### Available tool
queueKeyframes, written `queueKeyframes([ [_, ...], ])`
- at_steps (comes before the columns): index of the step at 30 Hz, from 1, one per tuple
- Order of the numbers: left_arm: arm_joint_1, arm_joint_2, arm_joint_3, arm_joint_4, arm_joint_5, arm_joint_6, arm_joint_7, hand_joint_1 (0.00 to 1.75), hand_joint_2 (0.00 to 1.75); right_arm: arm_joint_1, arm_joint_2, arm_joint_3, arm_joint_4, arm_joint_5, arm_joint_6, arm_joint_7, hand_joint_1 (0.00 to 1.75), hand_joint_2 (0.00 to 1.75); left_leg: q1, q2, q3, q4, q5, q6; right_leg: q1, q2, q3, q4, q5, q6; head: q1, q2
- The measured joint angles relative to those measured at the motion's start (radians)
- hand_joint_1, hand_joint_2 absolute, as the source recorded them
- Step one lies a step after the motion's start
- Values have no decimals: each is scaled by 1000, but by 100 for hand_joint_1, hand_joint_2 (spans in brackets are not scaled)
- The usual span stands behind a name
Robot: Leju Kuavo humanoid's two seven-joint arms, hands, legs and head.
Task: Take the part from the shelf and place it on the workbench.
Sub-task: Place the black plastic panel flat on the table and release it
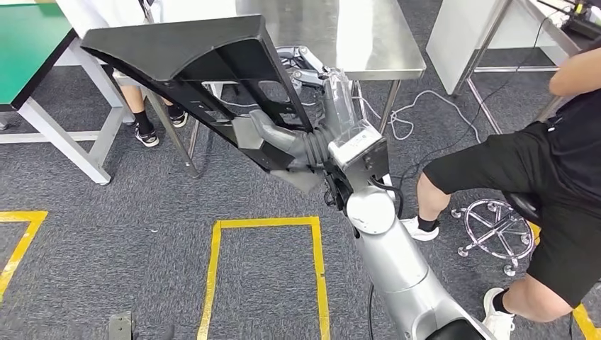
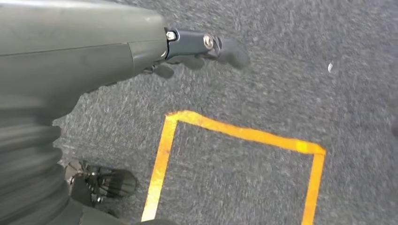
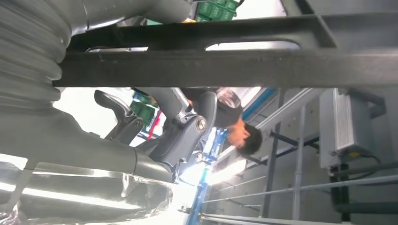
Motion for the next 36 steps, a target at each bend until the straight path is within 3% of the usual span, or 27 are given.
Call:
queueKeyframes([
  [2, -1, 0, -2, 0, 0, 0, 0, 0, 175, 0, 0, 0, 0, 0, -2, 1, 175, 175, -1, 1, 15, -21, 0, 9, 3, -3, 1, -4, -1, 9, -3, 0],
  [4, -2, -1, -3, -1, -1, 0, 0, 0, 175, -2, -2, 0, -1, 1, -3, 1, 175, 175, 4, 3, 41, -49, 9, 15, 7, -6, -21, 40, -19, 12, 1, 0],
  [7, -5, -3, -5, -1, -3, -3, 0, 0, 175, 1, -9, 0, -1, 1, -5, 3, 175, 175, 6, 2, 54, -59, 8, 17, 2, -8, -136, 233, -80, 10, 7, 0],
  [8, -5, -3, -6, -1, -4, -4, 1, 0, 175, 5, -12, 0, -1, 2, -7, 4, 175, 175, 6, 0, 55, -59, 4, 15, 0, -9, -170, 277, -87, 15, 8, 0],
  [9, -5, -3, -8, -1, -5, -5, 3, 0, 175, 8, -14, 0, -1, 4, -8, 7, 175, 175, 7, -1, 58, -58, 0, 12, -4, -9, -185, 284, -77, 25, 8, 0],
  [10, -5, -4, -10, -1, -6, -6, 5, 0, 175, 9, -15, 0, -1, 8, -9, 9, 175, 175, 8, -3, 62, -56, -6, 8, -8, -10, -177, 248, -51, 37, 9, 0],
  [11, -6, -4, -12, -1, -7, -7, 8, 0, 175, 10, -16, 0, -1, 11, -11, 12, 175, 175, 9, -5, 67, -51, -13, 2, -13, -13, -150, 179, -14, 49, 9, 0],
  [12, -6, -4, -15, -1, -8, -7, 12, 0, 175, 9, -16, 1, -1, 15, -12, 14, 175, 175, 8, -6, 69, -43, -24, -6, -17, -16, -117, 106, 18, 57, 11, 0],
  [13, -6, -4, -17, -1, -9, -9, 15, 0, 175, 8, -14, 1, 0, 20, -14, 16, 175, 175, 6, -6, 70, -34, -35, -13, -19, -18, -89, 50, 41, 57, 11, 0],
  [15, -5, 0, -20, -1, -10, -15, 18, 0, 175, 6, -7, 2, 1, 32, -22, 26, 175, 175, 5, -6, 69, -21, -52, -26, -18, -17, -66, 12, 50, 42, 9, 0],
  [17, -5, 3, -22, -1, -14, -19, 19, 0, 175, 1, 2, 2, 1, 51, -34, 39, 175, 175, 11, -5, 72, -17, -62, -35, -18, -12, -63, 14, 43, 24, 6, 0],
  [19, -7, 2, -25, -1, -22, -20, 18, 0, 175, -3, 7, 3, 2, 73, -46, 48, 175, 175, 17, -4, 59, 23, -84, -46, -22, -9, -53, 13, 36, 9, 4, 0],
  [20, -7, 2, -27, -1, -26, -23, 16, 0, 175, -3, 8, 4, 2, 83, -52, 50, 175, 175, 20, -4, 34, 75, -107, -51, -24, -8, -47, 12, 32, 3, 2, 0],
  [22, -8, 1, -33, -1, -33, -32, 12, 0, 175, 2, 6, 6, 2, 98, -67, 51, 175, 175, 21, -4, -47, 214, -157, -59, -20, -7, -37, 12, 23, -8, 0, 0],
  [23, -8, 1, -36, -1, -36, -36, 13, 0, 175, 6, 4, 7, 1, 104, -75, 51, 175, 175, 21, -4, -85, 266, -166, -61, -18, -6, -32, 13, 18, -10, 0, 0],
  [24, -8, 1, -41, -1, -38, -39, 14, 0, 175, 11, 1, 8, 1, 113, -84, 51, 175, 175, 22, -4, -107, 283, -154, -60, -17, -4, -25, 13, 13, -10, 0, 0],
  [25, -9, 0, -45, -1, -40, -41, 17, 0, 175, 15, -2, 8, -1, 123, -92, 52, 175, 175, 22, -4, -110, 261, -121, -57, -16, -2, -17, 13, 7, -9, 0, 0],
  [27, -10, 1, -51, -1, -41, -43, 20, 0, 175, 19, -8, 8, -8, 145, -106, 57, 175, 175, 19, -4, -66, 130, -25, -42, -13, 2, 4, 11, -6, -6, 0, 0],
  [29, -13, 2, -52, -1, -40, -52, 19, 0, 175, 16, -12, 8, -14, 168, -116, 67, 175, 175, 12, -3, -20, 24, 22, -25, -8, 4, 16, 9, -17, 1, 1, 0],
  [33, -16, 6, -53, -6, -36, -70, 12, 0, 175, 6, -17, 8, -21, 198, -126, 81, 175, 175, 5, -1, 6, -19, 14, -3, -3, 1, 17, 3, -29, 20, 1, 0],
  [34, -16, 6, -53, -7, -35, -72, 10, 0, 175, 2, -18, 9, -23, 201, -127, 82, 175, 175, 6, -1, 17, -32, 17, 3, -1, -2, 7, 22, -37, 21, 3, 0],
  [36, -17, 6, -53, -8, -30, -73, 6, 0, 175, -6, -22, 11, -25, 204, -128, 85, 175, 175, 7, -1, 35, -49, 17, 13, -1, -7, -53, 128, -72, 17, 7, 0],
])
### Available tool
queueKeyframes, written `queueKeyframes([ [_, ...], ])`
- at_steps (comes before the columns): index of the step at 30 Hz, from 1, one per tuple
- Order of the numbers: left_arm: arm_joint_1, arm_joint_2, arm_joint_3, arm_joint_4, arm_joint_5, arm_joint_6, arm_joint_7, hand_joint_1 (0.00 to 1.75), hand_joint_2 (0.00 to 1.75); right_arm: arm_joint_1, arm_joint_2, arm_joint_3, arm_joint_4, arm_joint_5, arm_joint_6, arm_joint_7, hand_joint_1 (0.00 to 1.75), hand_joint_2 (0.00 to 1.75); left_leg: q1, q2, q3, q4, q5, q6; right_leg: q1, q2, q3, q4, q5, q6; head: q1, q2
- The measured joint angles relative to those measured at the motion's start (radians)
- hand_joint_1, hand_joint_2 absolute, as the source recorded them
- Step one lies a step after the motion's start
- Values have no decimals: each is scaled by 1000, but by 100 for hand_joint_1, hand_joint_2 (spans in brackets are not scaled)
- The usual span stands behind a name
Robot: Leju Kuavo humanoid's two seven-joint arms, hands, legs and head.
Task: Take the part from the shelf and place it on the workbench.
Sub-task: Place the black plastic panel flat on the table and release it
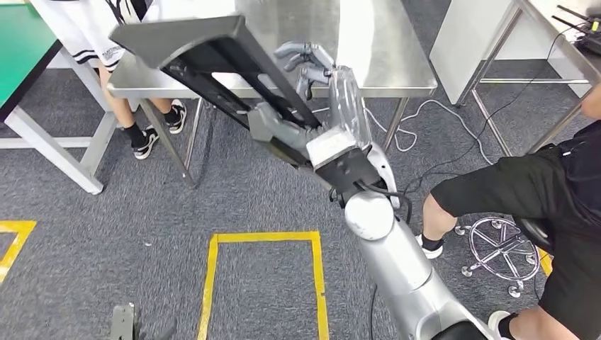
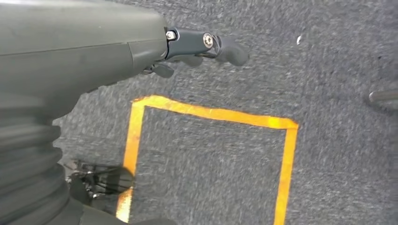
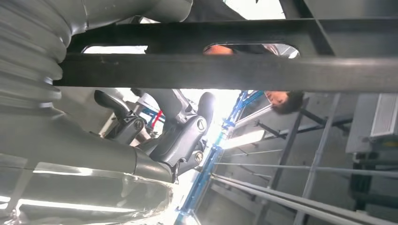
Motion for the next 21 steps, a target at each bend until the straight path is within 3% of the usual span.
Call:
queueKeyframes([
  [2, 0, 0, 0, 0, 7, 0, -3, 0, 175, -4, -4, 3, 0, 3, 1, 4, 175, 175, -2, -2, 8, 0, -9, 5, -1, 0, -89, 135, -34, 0, 1, 0],
  [3, 1, 0, 0, 0, 9, -1, -4, 0, 175, -4, -6, 4, 0, 5, 2, 5, 175, 175, -2, -4, 13, 1, -15, 4, -2, 0, -118, 165, -31, 6, 1, 0],
  [4, 1, 0, 1, 0, 11, -1, -4, 0, 175, -4, -7, 6, 1, 6, 3, 7, 175, 175, -2, -7, 19, 2, -22, 2, -3, -1, -127, 154, -10, 16, 2, 0],
  [5, 2, -1, 1, 0, 11, -2, -5, 0, 175, -6, -8, 8, 1, 8, 4, 7, 175, 175, -2, -9, 27, 5, -31, -1, -5, -2, -112, 98, 27, 26, 2, 0],
  [7, 2, -2, 1, 0, 11, -2, -5, 0, 175, -11, -8, 12, 1, 8, 4, 8, 175, 175, -5, -13, 38, 17, -54, -12, -8, -8, -53, -51, 106, 38, 3, 0],
  [9, 2, -2, 1, 0, 11, -2, -6, 0, 175, -16, -8, 15, 1, 8, 5, 9, 175, 175, -9, -15, 42, 29, -73, -24, -9, -10, -20, -121, 136, 27, 1, 0],
  [13, 2, -2, 0, -1, 11, -2, -6, 0, 175, -22, -7, 18, 2, 8, 5, 10, 175, 175, 1, -10, 37, 55, -101, -46, -15, -4, -7, -121, 122, -7, -3, 0],
  [15, 2, -2, 0, -1, 11, -2, -7, 0, 175, -24, -4, 18, 2, 8, 6, 10, 175, 175, 7, -5, -10, 148, -141, -60, -18, -3, 7, -122, 112, -21, -5, 0],
  [17, 3, -1, 1, -1, 13, -2, -7, 0, 175, -24, -3, 20, 3, 7, 8, 11, 175, 175, 12, -4, -92, 279, -181, -70, -15, -1, 18, -122, 101, -28, -6, 0],
  [18, 4, -1, 1, -1, 17, -4, -8, 0, 175, -24, -3, 22, 3, 4, 10, 12, 175, 175, 14, -4, -124, 316, -180, -72, -15, 1, 25, -122, 94, -28, -6, 0],
  [19, 5, -1, 1, -1, 21, -6, -8, 0, 175, -24, -3, 23, 4, 1, 13, 14, 175, 175, 16, -4, -138, 315, -157, -72, -14, 2, 33, -122, 87, -26, -7, 0],
  [21, 6, 1, 1, -1, 30, -12, -11, 0, 175, -26, 1, 27, 5, -6, 19, 18, 175, 175, 16, -3, -107, 203, -61, -64, -13, 5, 58, -123, 70, -21, -7, 0],
])
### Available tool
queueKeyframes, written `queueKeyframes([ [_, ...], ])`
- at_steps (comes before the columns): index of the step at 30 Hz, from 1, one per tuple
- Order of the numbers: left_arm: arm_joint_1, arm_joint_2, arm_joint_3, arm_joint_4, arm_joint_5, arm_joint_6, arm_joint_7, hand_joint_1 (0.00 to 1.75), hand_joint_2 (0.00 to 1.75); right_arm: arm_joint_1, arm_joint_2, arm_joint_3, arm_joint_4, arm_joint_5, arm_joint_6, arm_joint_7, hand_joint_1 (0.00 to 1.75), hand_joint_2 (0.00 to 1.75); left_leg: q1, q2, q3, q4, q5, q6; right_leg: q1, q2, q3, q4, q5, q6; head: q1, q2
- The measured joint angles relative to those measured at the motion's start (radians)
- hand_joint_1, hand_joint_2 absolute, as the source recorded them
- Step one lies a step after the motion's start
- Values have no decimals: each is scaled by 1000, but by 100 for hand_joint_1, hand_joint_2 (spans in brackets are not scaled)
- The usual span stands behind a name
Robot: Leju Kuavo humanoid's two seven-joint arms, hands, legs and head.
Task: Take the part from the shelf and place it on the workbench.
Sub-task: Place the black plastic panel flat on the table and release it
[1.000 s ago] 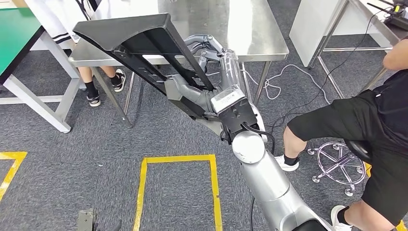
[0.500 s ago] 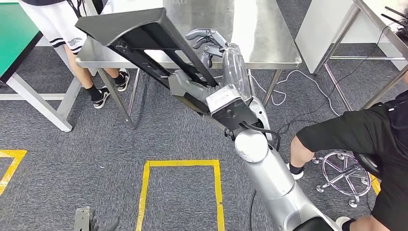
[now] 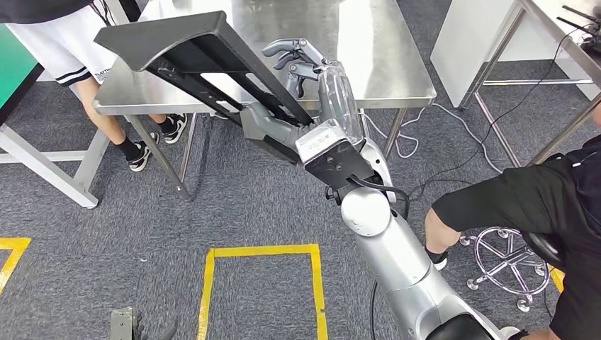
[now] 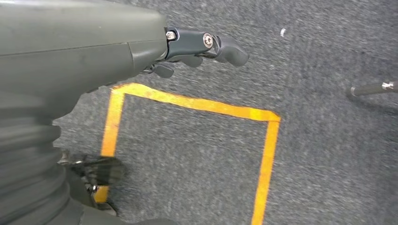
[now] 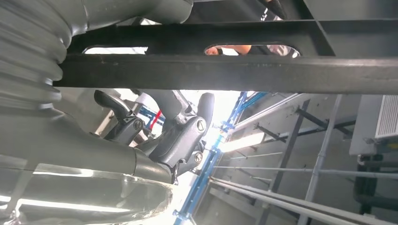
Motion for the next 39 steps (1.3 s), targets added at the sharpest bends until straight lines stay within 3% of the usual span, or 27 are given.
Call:
queueKeyframes([
  [2, 0, 4, 1, 0, 8, -3, -4, 0, 175, -7, 7, 5, 1, -2, 4, 2, 175, 175, -7, 1, 50, -116, 58, 14, 2, 1, 20, -6, -13, 7, 1, 0],
  [5, 2, 8, 5, 0, 23, -3, -11, 0, 175, -17, 18, 13, 4, -2, 8, 7, 175, 175, -21, 3, 80, -166, 45, 41, 10, 1, 30, -8, -14, 24, -2, 0],
  [7, 6, 9, 9, 0, 31, -3, -10, 0, 175, -19, 25, 16, 7, 3, 8, 11, 175, 175, -20, 1, 103, -183, 40, 56, 15, -1, 26, 14, -23, 32, -1, 0],
  [9, 9, 9, 11, 0, 35, -3, -9, 0, 175, -24, 30, 21, 11, 7, 9, 13, 175, 175, -17, -2, 124, -191, 37, 67, 16, -4, -21, 97, -54, 28, 1, 0],
  [11, 11, 9, 13, 0, 35, -2, -8, 0, 175, -27, 30, 26, 17, 10, 9, 15, 175, 175, -20, -5, 130, -191, 29, 73, 16, -4, -106, 227, -90, 23, 3, 0],
  [12, 14, 9, 15, 0, 36, -1, -8, 0, 175, -27, 30, 28, 21, 11, 9, 16, 175, 175, -22, -6, 134, -191, 24, 73, 16, -4, -144, 271, -98, 24, 4, 0],
  [13, 16, 9, 15, 0, 37, -1, -8, 0, 175, -27, 30, 29, 24, 14, 9, 17, 175, 175, -23, -8, 140, -191, 17, 73, 16, -4, -164, 277, -89, 30, 5, 0],
  [14, 19, 9, 16, 0, 38, -1, -8, 0, 175, -27, 30, 30, 27, 17, 9, 17, 175, 175, -24, -10, 148, -191, 10, 71, 16, -4, -163, 244, -61, 39, 5, 0],
  [16, 21, 8, 17, 0, 42, 0, -8, 0, 175, -29, 30, 33, 30, 24, 10, 17, 175, 175, -25, -13, 171, -190, -8, 64, 16, -7, -118, 98, 25, 53, 6, 0],
  [18, 20, 7, 18, 0, 45, 0, -8, 0, 175, -34, 30, 36, 34, 28, 11, 17, 175, 175, -28, -14, 184, -189, -25, 54, 20, -11, -78, -4, 66, 39, 5, 0],
  [20, 18, 8, 22, 0, 46, 0, -6, 0, 175, -40, 31, 37, 39, 30, 15, 17, 175, 175, -30, -13, 188, -185, -36, 45, 21, -10, -65, -20, 59, 14, 2, 0],
  [21, 17, 8, 24, 0, 46, 0, -6, 0, 175, -42, 33, 38, 40, 31, 17, 17, 175, 175, -29, -12, 188, -181, -41, 41, 17, -9, -55, -20, 60, 7, 0, 0],
  [23, 15, 7, 26, 0, 46, 0, -5, 0, 175, -46, 38, 38, 42, 31, 19, 17, 175, 175, -25, -8, 167, -131, -48, 30, 9, -6, -39, -23, 53, -6, -2, 0],
  [26, 13, 8, 28, 0, 45, 0, -3, 0, 175, -51, 39, 39, 48, 30, 21, 16, 175, 175, -13, -1, 46, 61, -101, 7, 6, -4, -13, -24, 32, -18, -6, 0],
  [28, 16, 9, 29, 0, 44, 0, -1, 0, 175, -48, 37, 39, 54, 29, 21, 15, 175, 175, -6, 0, -20, 124, -131, -1, 6, 0, 7, -24, 15, -17, -6, 0],
  [29, 16, 9, 29, 0, 43, 0, 1, 0, 175, -47, 37, 38, 56, 29, 21, 15, 175, 175, -4, 0, -29, 106, -116, -2, 6, 2, 19, -24, 6, -15, -6, 0],
  [30, 16, 9, 29, 0, 41, 0, 3, 0, 175, -47, 37, 38, 57, 29, 21, 15, 175, 175, -3, 0, -23, 55, -76, 1, 6, 4, 34, -24, -5, -12, -6, 0],
  [32, 16, 10, 29, 1, 38, 1, 6, 0, 175, -47, 37, 38, 58, 29, 21, 15, 175, 175, -7, 1, 9, -86, 40, 14, 8, 5, 59, -26, -26, -5, -6, 0],
  [33, 15, 11, 29, 1, 37, 1, 8, 0, 175, -48, 37, 38, 59, 28, 21, 15, 175, 175, -11, 1, 22, -137, 79, 23, 10, 7, 68, -27, -36, 1, -6, 0],
  [34, 15, 11, 29, 1, 36, 2, 10, 0, 175, -49, 37, 38, 59, 28, 21, 15, 175, 175, -15, 1, 29, -166, 99, 31, 13, 8, 76, -29, -43, 7, -6, 0],
  [37, 11, 11, 29, 1, 35, 7, 12, 0, 175, -51, 40, 37, 59, 31, 21, 15, 175, 175, -21, 1, 57, -186, 90, 54, 21, 8, 91, -20, -54, 28, -5, 0],
  [39, 9, 11, 29, 0, 34, 8, 13, 0, 175, -56, 40, 36, 58, 35, 20, 14, 175, 175, -20, -1, 80, -193, 85, 68, 21, 2, 57, 48, -73, 31, -4, 0],
])
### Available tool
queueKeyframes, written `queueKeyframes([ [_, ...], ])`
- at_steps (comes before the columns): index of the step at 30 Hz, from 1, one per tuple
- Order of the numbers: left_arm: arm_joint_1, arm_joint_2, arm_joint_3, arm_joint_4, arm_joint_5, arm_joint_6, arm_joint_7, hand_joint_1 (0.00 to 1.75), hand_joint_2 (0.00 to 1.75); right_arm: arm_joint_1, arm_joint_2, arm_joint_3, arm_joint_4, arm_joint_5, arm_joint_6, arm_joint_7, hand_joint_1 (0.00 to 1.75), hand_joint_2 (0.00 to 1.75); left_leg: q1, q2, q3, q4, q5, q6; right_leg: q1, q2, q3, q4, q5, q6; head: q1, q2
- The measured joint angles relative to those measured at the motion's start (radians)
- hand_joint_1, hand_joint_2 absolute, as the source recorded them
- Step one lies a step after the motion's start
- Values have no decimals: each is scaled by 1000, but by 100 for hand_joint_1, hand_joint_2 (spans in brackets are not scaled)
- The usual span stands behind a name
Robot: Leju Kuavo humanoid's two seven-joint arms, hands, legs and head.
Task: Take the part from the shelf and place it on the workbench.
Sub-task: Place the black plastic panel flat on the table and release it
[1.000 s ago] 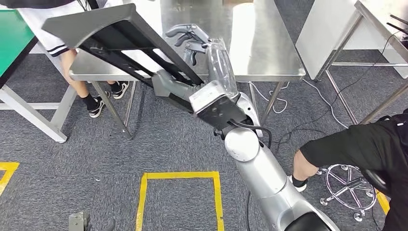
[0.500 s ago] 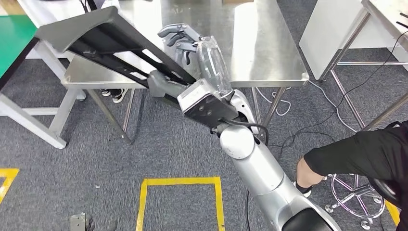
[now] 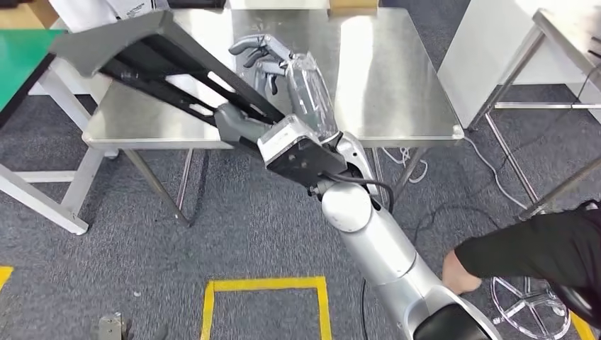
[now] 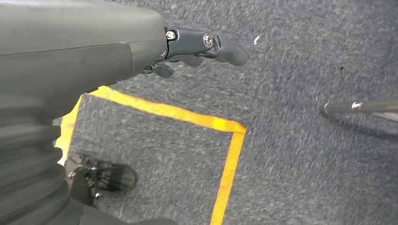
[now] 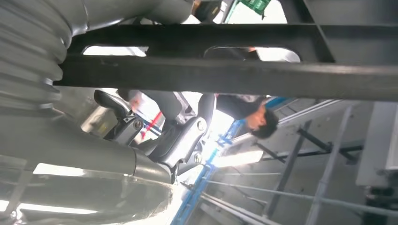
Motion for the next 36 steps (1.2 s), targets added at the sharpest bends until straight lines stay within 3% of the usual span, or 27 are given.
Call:
queueKeyframes([
  [3, -2, 0, 0, 0, 0, 0, 2, 0, 175, 3, -4, -2, 0, 8, 0, -1, 175, 175, -4, -3, 16, -1, -18, 8, -2, -4, -138, 192, -56, -9, 0, 0],
  [4, -1, 0, 0, 0, 0, 0, 3, 0, 175, 7, -6, -3, 0, 11, 0, -1, 175, 175, -5, -5, 23, -1, -27, 8, -2, -4, -174, 221, -69, -9, 0, 0],
  [5, 1, -1, 0, 0, -1, 0, 5, 0, 175, 11, -8, -4, 0, 14, -1, -1, 175, 175, -6, -8, 34, -1, -37, 6, -2, -4, -192, 213, -67, -4, 0, 0],
  [6, 1, -2, 0, 1, -1, 1, 7, 0, 175, 13, -9, -4, 0, 17, -1, -1, 175, 175, -7, -10, 47, -1, -47, 5, -2, -4, -192, 168, -43, 3, 1, 0],
  [8, 2, -4, 0, 1, -1, 1, 9, 0, 175, 14, -12, -6, 1, 20, -1, -2, 175, 175, -10, -14, 72, 0, -68, 0, -1, -7, -164, 23, 60, 21, 2, 0],
  [10, 3, -5, 0, 1, -1, 2, 10, 0, 175, 16, -13, -7, 1, 23, -1, -4, 175, 175, -14, -16, 89, 2, -89, -10, 2, -11, -136, -67, 139, 10, 1, 0],
  [11, 4, -5, 0, 2, -1, 2, 11, 0, 175, 17, -13, -8, 1, 24, -1, -4, 175, 175, -15, -16, 94, 6, -95, -14, 3, -11, -128, -78, 152, -2, 0, 0],
  [14, 1, -3, 0, 1, 0, 4, 11, 0, 175, 15, -4, -10, -1, 30, 0, -6, 175, 175, -11, -12, 84, 54, -106, -26, -8, -8, -96, -83, 139, -33, 0, 0],
  [16, 0, -3, 0, 0, 0, 5, 11, 0, 175, 14, 4, -10, -3, 33, 1, -6, 175, 175, -3, -7, 25, 158, -126, -41, -13, -8, -71, -87, 126, -47, 0, 0],
  [18, 2, -3, 0, 0, 1, 6, 11, 0, 175, 15, 7, -10, -3, 33, 2, -7, 175, 175, 8, -4, -60, 277, -171, -58, -14, -6, -53, -87, 110, -52, -2, 0],
  [19, 4, -3, 0, 0, 2, 6, 11, 0, 175, 17, 7, -9, -3, 33, 2, -7, 175, 175, 14, -2, -93, 306, -190, -65, -14, -4, -44, -86, 101, -50, -2, 0],
  [20, 5, -3, 0, 0, 2, 6, 11, 0, 175, 18, 7, -9, -3, 33, 2, -7, 175, 175, 18, 0, -110, 303, -192, -69, -14, -2, -32, -86, 91, -48, -2, 0],
  [21, 5, -2, 0, 0, 2, 6, 11, 0, 175, 19, 8, -9, -3, 33, 2, -7, 175, 175, 21, 1, -110, 268, -169, -71, -14, 0, -18, -86, 81, -45, -2, 0],
  [23, 6, -1, 0, 0, 2, 6, 11, 0, 175, 19, 8, -9, -2, 33, 2, -7, 175, 175, 24, 4, -77, 130, -59, -65, -14, 1, 10, -86, 58, -37, -2, 0],
  [25, 6, 0, 0, 0, 2, 6, 12, 0, 175, 18, 9, -9, -2, 33, 3, -7, 175, 175, 18, 5, -48, 29, 17, -51, -10, 4, 28, -88, 38, -25, -2, 0],
  [26, 5, 1, 0, 0, 2, 6, 12, 0, 175, 18, 10, -9, -2, 32, 3, -7, 175, 175, 14, 5, -43, 9, 25, -43, -6, 4, 33, -86, 33, -18, -2, 0],
  [28, 4, 2, 0, 0, 2, 7, 12, 0, 175, 17, 12, -9, -3, 33, 4, -7, 175, 175, 9, 4, -27, 2, 13, -28, -1, 3, 40, -81, 27, -3, -1, 0],
  [30, 3, 1, 0, 0, 2, 7, 11, 0, 175, 15, 14, -9, -3, 33, 5, -8, 175, 175, 8, 2, -7, -4, 9, -12, 0, -1, 16, -27, 19, 3, -2, 0],
  [34, 5, 2, 0, 0, 8, 8, 10, 0, 175, 17, 11, -9, -2, 35, 10, -8, 175, 175, 1, -4, 12, -4, -13, 1, -4, -5, -156, 203, -53, -7, -2, 0],
  [35, 8, 1, 0, 0, 11, 8, 10, 0, 175, 18, 10, -9, -1, 35, 11, -8, 175, 175, -1, -6, 20, -4, -22, 1, -4, -5, -181, 212, -62, -6, -2, 0],
  [36, 10, 1, 0, 0, 12, 8, 10, 0, 175, 19, 10, -9, 0, 36, 13, -8, 175, 175, -2, -8, 30, -3, -30, 0, -4, -5, -187, 184, -50, 0, -2, 0],
])
